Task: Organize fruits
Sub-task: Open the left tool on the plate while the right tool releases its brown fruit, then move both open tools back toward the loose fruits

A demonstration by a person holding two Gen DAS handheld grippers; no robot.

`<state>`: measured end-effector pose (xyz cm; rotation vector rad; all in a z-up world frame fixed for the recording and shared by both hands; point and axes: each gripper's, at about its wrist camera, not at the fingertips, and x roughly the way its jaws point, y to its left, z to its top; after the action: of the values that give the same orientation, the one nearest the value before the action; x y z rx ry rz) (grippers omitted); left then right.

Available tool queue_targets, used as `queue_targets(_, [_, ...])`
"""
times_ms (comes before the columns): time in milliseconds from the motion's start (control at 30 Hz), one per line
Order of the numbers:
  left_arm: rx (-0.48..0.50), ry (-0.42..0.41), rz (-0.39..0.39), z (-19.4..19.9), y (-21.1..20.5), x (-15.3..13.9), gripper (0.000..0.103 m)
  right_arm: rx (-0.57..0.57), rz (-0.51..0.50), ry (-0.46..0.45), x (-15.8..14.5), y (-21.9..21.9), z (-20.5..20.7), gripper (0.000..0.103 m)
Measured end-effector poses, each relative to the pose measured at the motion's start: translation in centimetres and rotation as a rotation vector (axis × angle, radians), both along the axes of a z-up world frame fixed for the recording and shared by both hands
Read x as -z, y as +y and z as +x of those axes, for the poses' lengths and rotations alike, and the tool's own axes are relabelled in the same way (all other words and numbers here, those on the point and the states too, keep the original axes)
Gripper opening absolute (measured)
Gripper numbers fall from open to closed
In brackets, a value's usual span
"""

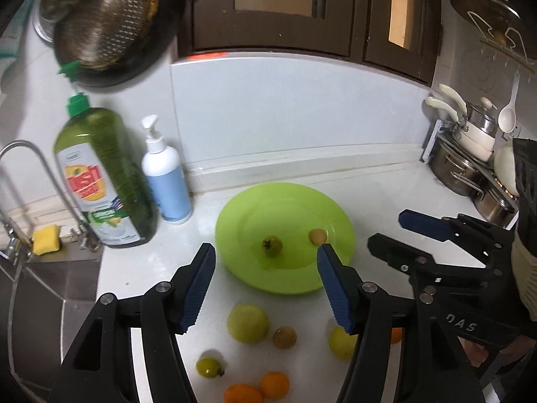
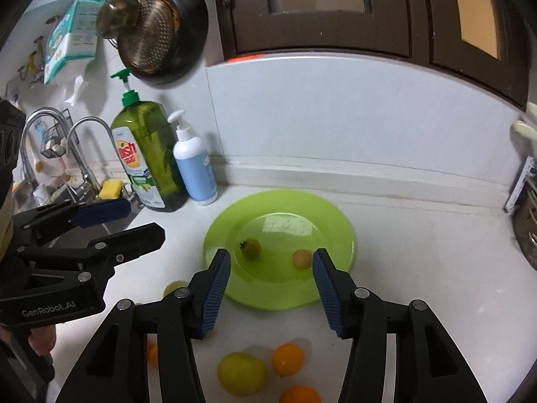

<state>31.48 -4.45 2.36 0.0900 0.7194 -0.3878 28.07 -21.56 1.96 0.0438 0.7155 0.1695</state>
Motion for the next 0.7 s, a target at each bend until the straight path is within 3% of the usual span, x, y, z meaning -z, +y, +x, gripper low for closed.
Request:
queue_targets(467, [-0.127, -0.067, 0.037, -6.9, 4.1, 1.9, 0.071, -0.021, -0.040, -0.047, 0.9, 2.7, -5.2, 0.059])
queue_targets(700, [-0.140, -0.083, 0.052, -9.2, 5.6, 3.3, 0.071, -0.119, -0.044, -0.040, 1.3, 4.7, -7.0, 0.058])
